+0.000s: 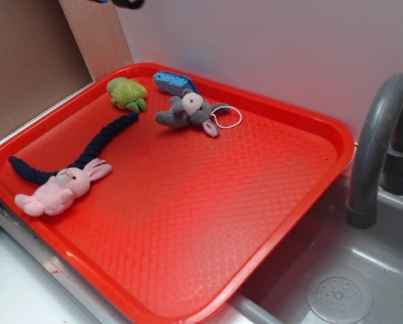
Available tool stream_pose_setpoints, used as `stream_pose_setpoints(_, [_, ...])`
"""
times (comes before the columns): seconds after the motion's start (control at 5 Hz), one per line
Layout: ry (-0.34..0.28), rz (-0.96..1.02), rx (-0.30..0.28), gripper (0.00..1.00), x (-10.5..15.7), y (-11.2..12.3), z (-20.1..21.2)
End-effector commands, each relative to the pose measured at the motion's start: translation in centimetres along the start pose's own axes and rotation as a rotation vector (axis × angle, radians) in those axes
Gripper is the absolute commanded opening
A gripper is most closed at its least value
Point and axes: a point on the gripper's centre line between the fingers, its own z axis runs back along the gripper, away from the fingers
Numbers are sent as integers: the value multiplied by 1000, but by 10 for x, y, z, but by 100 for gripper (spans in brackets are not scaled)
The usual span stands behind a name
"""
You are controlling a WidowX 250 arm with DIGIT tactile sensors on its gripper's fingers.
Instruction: Grab the gray animal.
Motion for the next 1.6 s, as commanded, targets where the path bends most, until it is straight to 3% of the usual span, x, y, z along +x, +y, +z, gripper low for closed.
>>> stream_pose_setpoints(0.0, [-10, -486, -116, 100, 4, -38, -34])
stream_pose_setpoints(0.2, [62, -640, -152, 100, -3, -34, -59])
stream_pose_setpoints(0.4, [211, -570, 73, 100, -4, -28, -91])
stream_pose_setpoints(0.6, [239, -574, 111, 100, -4, -35, -112])
stream_pose_setpoints(0.8, [254, -631, 108, 100, -7, -44, -124])
stream_pose_setpoints(1.0, [237, -642, 24, 100, -10, -49, -124])
stream_pose_setpoints(1.2, [265, -640, 55, 0, -14, -50, -133])
stream_pose_setpoints(1.4, [273, -624, 63, 0, -13, -48, -133])
